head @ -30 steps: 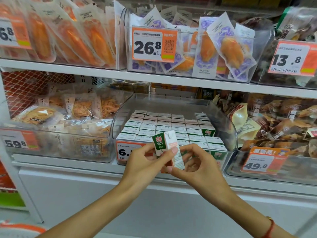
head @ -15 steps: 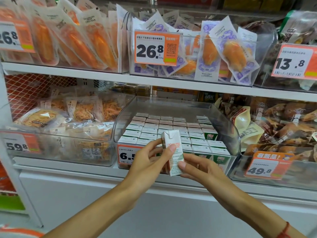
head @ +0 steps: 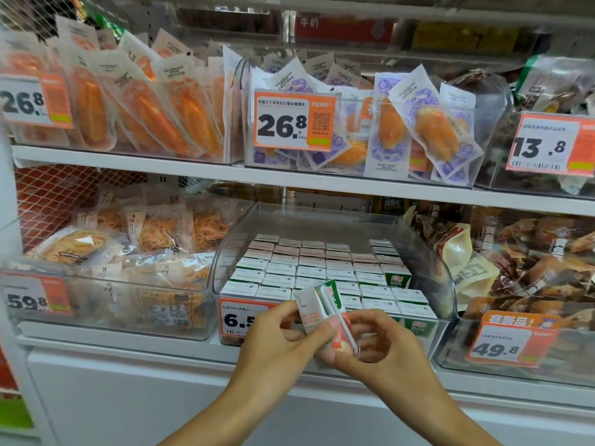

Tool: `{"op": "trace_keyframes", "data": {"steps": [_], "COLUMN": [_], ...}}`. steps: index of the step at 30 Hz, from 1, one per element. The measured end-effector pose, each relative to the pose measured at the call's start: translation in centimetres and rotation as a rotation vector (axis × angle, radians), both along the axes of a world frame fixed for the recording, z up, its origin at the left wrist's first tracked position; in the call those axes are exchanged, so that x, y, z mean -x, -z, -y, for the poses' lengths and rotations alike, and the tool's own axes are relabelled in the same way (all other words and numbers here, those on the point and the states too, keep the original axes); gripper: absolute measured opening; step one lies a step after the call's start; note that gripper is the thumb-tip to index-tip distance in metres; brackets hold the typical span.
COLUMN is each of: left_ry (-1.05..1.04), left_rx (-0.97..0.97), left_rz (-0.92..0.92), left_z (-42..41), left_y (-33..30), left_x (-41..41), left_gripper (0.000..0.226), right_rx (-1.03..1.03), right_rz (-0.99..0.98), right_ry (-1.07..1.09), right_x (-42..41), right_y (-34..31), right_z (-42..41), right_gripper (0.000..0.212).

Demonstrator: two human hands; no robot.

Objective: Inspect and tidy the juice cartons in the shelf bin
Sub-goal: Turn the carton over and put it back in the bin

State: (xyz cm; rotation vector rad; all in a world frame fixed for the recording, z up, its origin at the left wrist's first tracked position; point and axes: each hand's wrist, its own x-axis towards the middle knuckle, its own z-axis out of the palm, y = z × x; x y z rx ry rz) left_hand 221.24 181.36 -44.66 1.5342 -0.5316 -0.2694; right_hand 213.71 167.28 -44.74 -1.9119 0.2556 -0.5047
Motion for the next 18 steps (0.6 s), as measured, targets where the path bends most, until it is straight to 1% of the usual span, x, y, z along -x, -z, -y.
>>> {"op": "trace_keyframes", "data": {"steps": [2,3,6,8,11,14,16,18], "left_ry": [-0.017,-0.01,0.014,0.054,0.12,0.132,0.073,-0.008], "left_rx": [0.013,0.022,0.042,0.048,0.056,0.106,0.132,0.138], "left_rz": [-0.021,-0.034,-0.081,-0.102,-0.098,-0.115,-0.104,-0.068], "left_z": [-0.2,-0.2,-0.5,-0.6,-0.5,-0.5,-0.4,-0.3], "left_y": [0.0,-0.1,-0.5,-0.8,-1.0,-0.9,-0.6,-0.2], "left_x": [-0.3,-0.4,-0.5,-0.5,-0.4,-0.2,-0.2,-0.4], "left_gripper": [0.019,0.019,0.019,0.021,0.024,0.024,0.023,0.023], "right_rx": [0.019,-0.024,-0.267,-0.305,-0.348,-0.363,-0.355,-0.279], "right_rz": [-0.013,-0.018,-0.086,-0.149,-0.155,-0.089,-0.019,0.027], "right_ry": [-0.035,-0.062,-0.169,-0.255,-0.319,-0.306,-0.253,-0.174], "right_x": [-0.1,-0.2,-0.2,-0.1,0.0,0.0,0.2,0.2], "right_y": [0.0,0.0,-0.4,-0.7,-0.8,-1.0,-1.2,-1.3], "right_z": [0.3,0.5,1.5,1.9,2.0,1.7,1.4,1.0], "right_gripper": [0.05,0.048,0.048,0.042,0.036,0.031,0.025,0.022]}}
